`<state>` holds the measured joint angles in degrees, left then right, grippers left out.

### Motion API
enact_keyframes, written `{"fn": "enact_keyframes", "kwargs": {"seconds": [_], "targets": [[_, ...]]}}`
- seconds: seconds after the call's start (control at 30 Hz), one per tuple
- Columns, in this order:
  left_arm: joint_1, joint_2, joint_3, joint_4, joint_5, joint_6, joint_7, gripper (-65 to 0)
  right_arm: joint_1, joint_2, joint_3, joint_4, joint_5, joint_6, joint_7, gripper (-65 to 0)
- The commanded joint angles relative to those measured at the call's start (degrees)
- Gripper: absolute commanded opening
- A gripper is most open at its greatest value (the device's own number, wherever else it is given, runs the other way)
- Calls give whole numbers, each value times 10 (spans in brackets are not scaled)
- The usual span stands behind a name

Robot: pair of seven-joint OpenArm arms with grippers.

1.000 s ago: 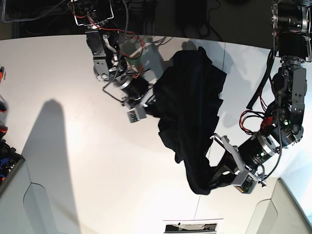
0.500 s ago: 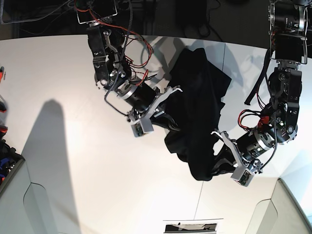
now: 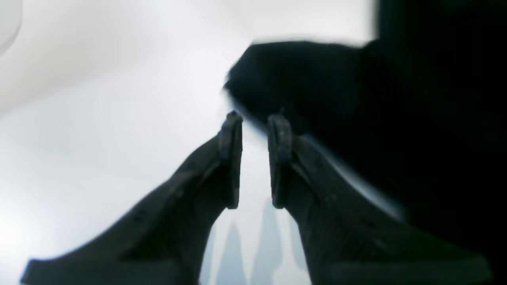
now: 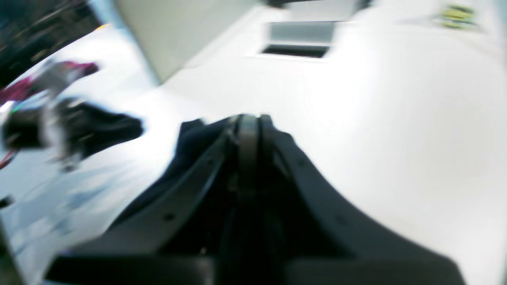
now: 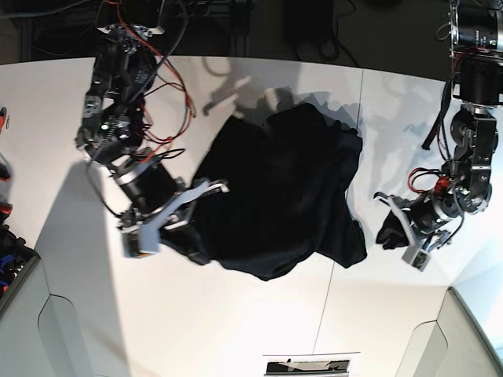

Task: Layout the t-shirt on the table in an organized manner, then fold the t-shirt properly
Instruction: 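Grasp the shirt with the right gripper and pull both grippers apart, then lift the shirt with the left gripper and swing it across the table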

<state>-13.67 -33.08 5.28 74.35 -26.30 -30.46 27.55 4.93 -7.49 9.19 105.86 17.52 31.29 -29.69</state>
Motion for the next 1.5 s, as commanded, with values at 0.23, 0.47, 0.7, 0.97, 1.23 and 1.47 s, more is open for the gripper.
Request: {"fn": "enact_keyframes", "kwargs": {"seconds": [0.23,0.47,0.7,0.97,1.23,1.47], "targets": [[-14,-31,-25,-23,-7,45,-16,-500,-8,67,150,12,68,0,16,-650],[-14,-26,-50,-20,-109,-17,28,-377,-19,70,262,5,112,-31,-3,-650],[-12,21,-50,-2,-280,-95,200,-304,-19,72,289,4,160,-29,-94,-197],[55,89,-37,135,-289,-95,241,-304,-40,81,290,4,189,-15,-158,-199],[97,125,9,133,-218,-95,194,-304,-127,111,322,4,148,-34,-131,-199],[120,161,11,132,-178,-95,183,-304,-185,125,352,-6,135,-56,-121,-199]]}}
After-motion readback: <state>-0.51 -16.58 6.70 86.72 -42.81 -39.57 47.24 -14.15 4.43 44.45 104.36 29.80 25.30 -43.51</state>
